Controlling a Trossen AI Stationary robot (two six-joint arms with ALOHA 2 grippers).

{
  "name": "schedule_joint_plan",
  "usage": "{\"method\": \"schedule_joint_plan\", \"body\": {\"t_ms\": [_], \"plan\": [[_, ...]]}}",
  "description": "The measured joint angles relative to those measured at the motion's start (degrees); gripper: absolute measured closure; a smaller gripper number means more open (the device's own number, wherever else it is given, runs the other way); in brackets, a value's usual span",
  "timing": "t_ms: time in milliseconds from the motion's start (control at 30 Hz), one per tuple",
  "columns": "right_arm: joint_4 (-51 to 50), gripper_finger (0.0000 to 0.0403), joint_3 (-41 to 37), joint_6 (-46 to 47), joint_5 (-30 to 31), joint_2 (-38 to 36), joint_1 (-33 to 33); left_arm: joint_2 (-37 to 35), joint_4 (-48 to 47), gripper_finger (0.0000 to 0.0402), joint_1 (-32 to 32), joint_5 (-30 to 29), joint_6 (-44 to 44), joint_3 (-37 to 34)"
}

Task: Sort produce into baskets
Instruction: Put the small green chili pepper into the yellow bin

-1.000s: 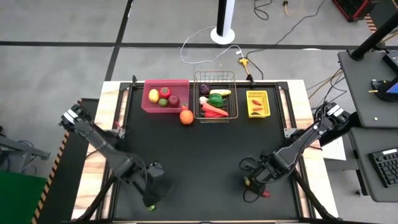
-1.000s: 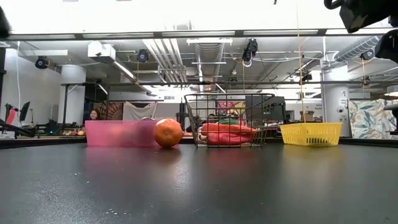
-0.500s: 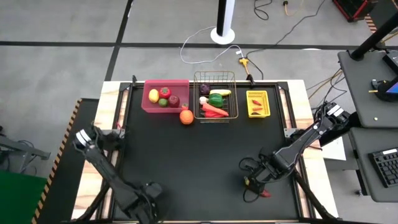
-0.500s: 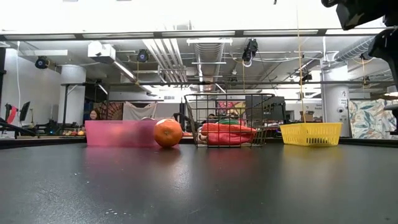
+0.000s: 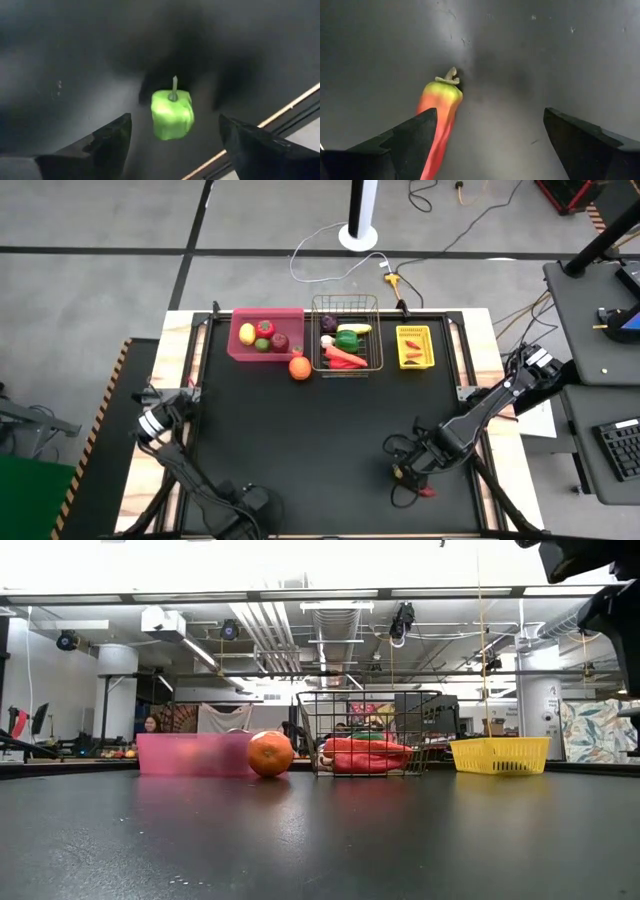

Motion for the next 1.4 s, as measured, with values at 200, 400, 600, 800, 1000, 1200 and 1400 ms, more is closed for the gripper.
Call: {"method": "schedule_joint_plan", "body": {"t_ms": [200,400,600,800,1000,1200,1400], "plan": [[0.2,0.0046,0.01,-2.01,1.42,-0.02,-1.0,0.45,-0.04,0.0163,-0.19,0.28,-2.1,-0.02],[0.66,0.0046,0.02,-5.34,1.95,-0.04,-2.11,0.45,-0.13,0.0206,-0.17,-0.5,-2.53,-0.69],[1.81,0.0046,0.04,-7.56,2.53,-0.04,-2.54,0.45,-0.11,0.025,-0.17,-0.5,-2.46,-0.71],[2.38,0.0046,0.04,-7.98,3.09,-0.04,-2.54,0.45,-0.01,0.0292,-0.17,-0.64,-2.37,-0.73],[3.09,0.0046,0.04,-8.53,3.21,-0.04,-2.54,0.42,-0.02,0.0313,-0.17,-2.96,-0.85,-0.13],[7.01,0.0046,0.04,-13.03,7.49,-0.04,-2.63,-2.47,-3.93,0.0314,1.1,-14.64,5.31,4.32],[16.98,0.0046,0.04,-22.74,11.99,-0.04,-3.15,-6.63,-12.08,0.0314,3.92,-22.09,13.51,6.57]]}}
